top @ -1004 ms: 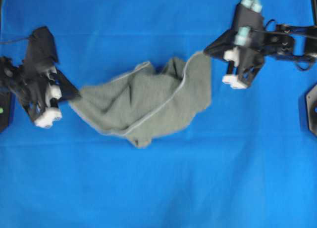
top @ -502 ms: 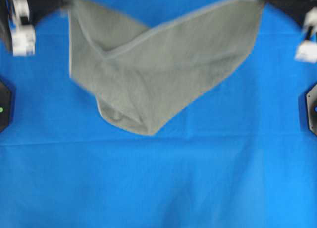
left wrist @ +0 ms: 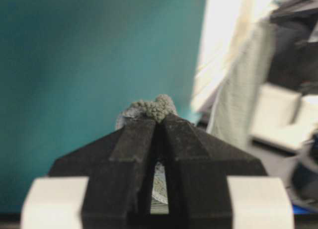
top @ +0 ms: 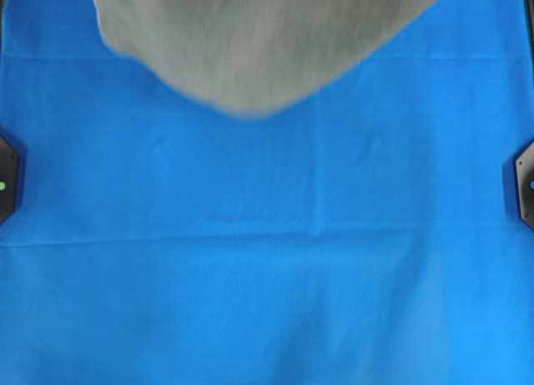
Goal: Fold a large towel.
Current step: 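Lift the grey towel high with both grippers and shake it open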
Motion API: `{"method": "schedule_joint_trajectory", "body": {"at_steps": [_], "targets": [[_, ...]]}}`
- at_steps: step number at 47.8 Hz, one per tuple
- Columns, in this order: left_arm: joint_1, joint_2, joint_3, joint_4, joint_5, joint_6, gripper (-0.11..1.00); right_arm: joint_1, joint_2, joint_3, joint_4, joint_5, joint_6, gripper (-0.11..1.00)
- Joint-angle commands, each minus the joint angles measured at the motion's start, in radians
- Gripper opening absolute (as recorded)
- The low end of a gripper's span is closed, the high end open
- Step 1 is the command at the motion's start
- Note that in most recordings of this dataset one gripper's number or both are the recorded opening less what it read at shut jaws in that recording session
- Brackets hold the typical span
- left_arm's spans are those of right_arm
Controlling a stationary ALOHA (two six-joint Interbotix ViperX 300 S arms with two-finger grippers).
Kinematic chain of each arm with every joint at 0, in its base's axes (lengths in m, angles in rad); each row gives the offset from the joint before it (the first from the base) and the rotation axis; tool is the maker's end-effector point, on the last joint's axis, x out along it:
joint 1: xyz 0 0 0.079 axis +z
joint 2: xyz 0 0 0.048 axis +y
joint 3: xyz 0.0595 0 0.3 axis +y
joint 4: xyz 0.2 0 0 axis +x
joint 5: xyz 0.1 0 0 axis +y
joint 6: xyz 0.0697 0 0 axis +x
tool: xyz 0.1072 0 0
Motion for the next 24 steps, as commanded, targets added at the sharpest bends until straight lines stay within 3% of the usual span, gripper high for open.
{"method": "schedule_joint_trajectory", "body": {"at_steps": [1, 12, 24], "targets": [[-0.074, -0.018, -0.041, 0.002, -0.008, 0.0, 0.01, 0.075, -0.021, -0.052, 0.009, 0.014, 0.006, 0.01], [-0.327, -0.074, -0.057, 0.0, -0.009, -0.003, 0.01, 0.38, -0.049, -0.092, 0.137, 0.031, 0.008, 0.01], [-0.554, -0.092, -0.058, 0.0, -0.015, -0.006, 0.01, 0.635, -0.012, -0.104, 0.152, -0.032, 0.009, 0.01]]}}
